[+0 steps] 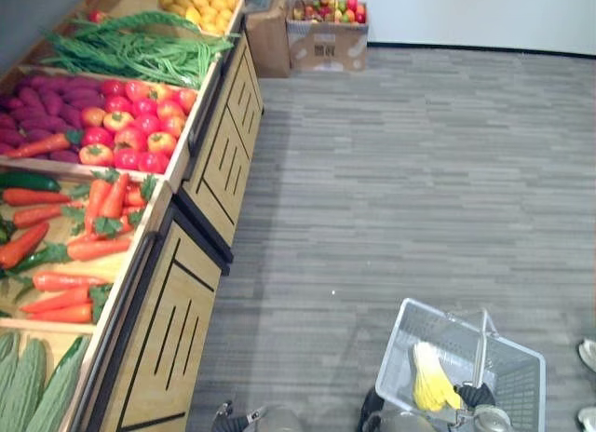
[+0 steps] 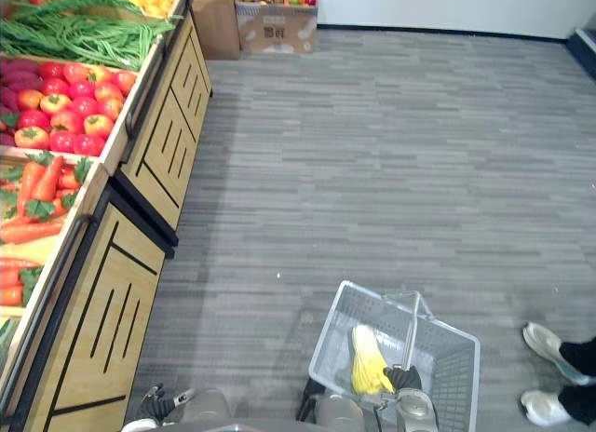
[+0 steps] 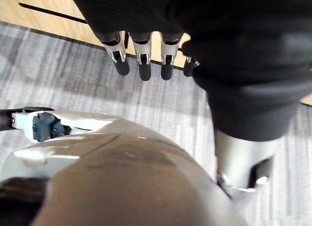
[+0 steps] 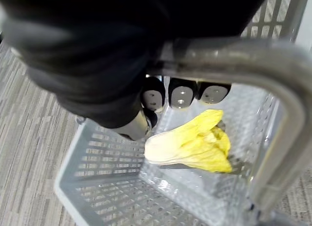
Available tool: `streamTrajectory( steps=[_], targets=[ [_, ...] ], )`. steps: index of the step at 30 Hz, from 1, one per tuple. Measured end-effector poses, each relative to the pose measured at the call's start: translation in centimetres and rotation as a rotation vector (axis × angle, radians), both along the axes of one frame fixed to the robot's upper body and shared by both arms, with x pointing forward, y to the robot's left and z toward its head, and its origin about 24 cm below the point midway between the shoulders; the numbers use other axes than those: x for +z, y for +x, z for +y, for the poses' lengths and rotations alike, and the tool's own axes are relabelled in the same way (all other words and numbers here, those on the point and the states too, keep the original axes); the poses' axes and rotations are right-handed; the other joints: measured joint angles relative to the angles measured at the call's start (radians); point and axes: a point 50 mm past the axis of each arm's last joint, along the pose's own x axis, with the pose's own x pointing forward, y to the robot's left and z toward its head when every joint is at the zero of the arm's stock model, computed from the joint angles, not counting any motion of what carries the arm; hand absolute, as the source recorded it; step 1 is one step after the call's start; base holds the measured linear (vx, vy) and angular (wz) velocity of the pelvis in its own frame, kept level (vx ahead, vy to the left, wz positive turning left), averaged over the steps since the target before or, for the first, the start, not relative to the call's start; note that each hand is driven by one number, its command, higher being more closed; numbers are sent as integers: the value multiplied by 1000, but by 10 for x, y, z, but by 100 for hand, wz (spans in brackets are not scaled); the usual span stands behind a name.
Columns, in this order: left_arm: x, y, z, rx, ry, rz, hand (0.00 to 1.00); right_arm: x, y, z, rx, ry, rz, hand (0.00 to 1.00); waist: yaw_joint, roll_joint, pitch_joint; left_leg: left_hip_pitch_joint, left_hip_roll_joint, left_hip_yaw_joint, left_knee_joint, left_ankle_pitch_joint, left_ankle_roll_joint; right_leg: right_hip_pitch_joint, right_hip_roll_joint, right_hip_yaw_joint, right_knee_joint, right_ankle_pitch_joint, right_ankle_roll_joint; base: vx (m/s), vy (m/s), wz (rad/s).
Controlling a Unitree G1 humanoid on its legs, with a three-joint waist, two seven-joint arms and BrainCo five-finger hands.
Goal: Pick vegetable in the basket
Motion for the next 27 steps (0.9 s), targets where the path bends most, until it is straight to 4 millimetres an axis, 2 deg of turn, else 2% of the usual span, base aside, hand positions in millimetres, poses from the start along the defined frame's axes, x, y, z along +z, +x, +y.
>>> streamTrajectory(
  steps=[2,3,4,5,6,7,8,9,10,12,14,15,16,18,19,20,21,22,23,24,25,26,27],
  targets=[
    [2,6,0,9,1,-31,0,-2,-3,0,-24,13,16,100,24,-4,3,-123,-22,57,-50,-121,12,92,-8,-4,-42,-14,21,394,32,1],
    [3,8,0,14,-1,-40,0,-2,-3,0,-30,16,14,100,30,-6,2,-144,-31,80,-105,-132,22,105,-16,-6,-46,-20,31,331,144,-10],
    [3,7,0,29,-5,-39,0,-2,-3,0,-37,19,10,100,33,-10,4,-165,-55,143,-280,-127,35,133,-37,-13,-49,-43,67,284,153,-3],
    [2,6,0,32,-7,-33,0,-2,-5,-1,-42,18,14,100,28,-7,2,-167,-69,175,-392,-114,52,148,-44,-19,-49,-55,85,393,231,14],
    [0,1,-5,40,-22,-20,0,-2,-13,-6,-68,11,23,100,29,18,-10,-158,-98,236,-620,-6,85,172,-40,-28,-46,-84,121,517,290,50],
    [0,1,-2,39,-18,-11,0,-8,-23,3,-91,39,57,100,27,-4,-20,-133,-142,277,-695,4,164,200,-69,-28,-52,-105,131,514,264,58],
    [1,-1,2,41,-5,-10,0,-10,-26,8,-92,53,68,100,27,-28,-28,-119,-178,282,-742,13,172,195,-89,-13,-57,-102,126,424,188,65],
    [2,1,7,50,13,-16,0,-12,-28,13,-93,67,69,100,29,-56,-30,-119,-217,284,-769,15,177,192,-103,14,-77,-87,113,380,109,41],
    [2,0,9,57,19,-11,0,-11,-21,15,-86,72,54,100,34,-64,-27,-124,-226,290,-753,-1,197,200,-110,31,-97,-59,117,363,109,28],
    [0,-6,9,67,15,15,0,-9,-11,18,-72,78,32,100,36,-64,-27,-109,-221,314,-721,-13,215,229,-116,59,-105,-6,141,326,78,5],
    [-1,-12,9,59,18,36,0,-10,-10,25,-66,96,26,100,55,-70,-31,-52,-208,349,-731,-15,216,257,-112,94,-100,54,142,220,28,-17],
    [-2,-18,9,52,22,54,0,-11,-13,29,-56,103,37,100,60,-77,-49,-28,-209,354,-756,-19,210,246,-108,100,-59,75,149,176,39,-13],
    [-3,-24,8,51,19,70,0,-13,-18,29,-45,101,53,100,58,-72,-76,-4,-208,348,-809,-28,197,194,-114,102,37,75,150,184,60,-6],
    [-4,-29,6,40,12,83,0,-13,-19,29,-38,97,57,100,54,-65,-88,52,-214,347,-899,-41,179,110,-133,113,241,74,152,196,80,4],
    [-3,-32,9,30,20,90,0,-12,-16,30,-27,96,46,100,54,-70,-85,103,-230,346,-947,-42,180,31,-177,126,438,108,206,256,94,25],
    [-3,-37,14,21,30,110,0,-12,-13,31,-27,97,39,100,47,-97,-73,148,-255,318,-969,-53,186,-15,-223,130,588,215,270,260,79,43],
    [-3,-38,14,21,30,113,0,-11,-13,30,-29,94,37,100,35,-87,-75,172,-259,295,-977,-58,195,-26,-233,132,643,276,285,267,60,80],
    [-4,-42,14,22,28,123,0,-11,-13,29,-34,94,36,100,25,-90,-72,210,-260,260,-975,-82,201,-56,-239,137,746,225,268,257,25,69],
    [-4,-44,16,23,30,131,0,-11,-12,30,-30,96,31,100,26,-96,-70,230,-259,243,-975,-93,200,-72,-237,131,781,158,240,334,17,81],
    [-4,-47,17,24,29,144,0,-11,-12,30,-25,97,30,100,25,-96,-71,263,-250,208,-975,-114,195,-103,-225,98,795,36,198,328,-1,84],
    [-4,-47,17,25,27,144,0,-10,-11,30,-23,96,20,100,23,-91,-72,277,-234,170,-974,-129,191,-135,-199,57,732,-39,161,318,-15,81],
    [-4,-47,17,25,27,143,0,-10,-10,30,-22,96,18,100,22,-91,-72,280,-232,163,-974,-132,190,-141,-194,51,713,-46,154,401,-76,114],
    [-4,-46,16,24,22,139,0,-9,-8,29,-23,99,9,100,17,-89,-71,294,-222,99,-974,-148,181,-184,-167,30,565,-70,133,360,-103,111]
  ],
)
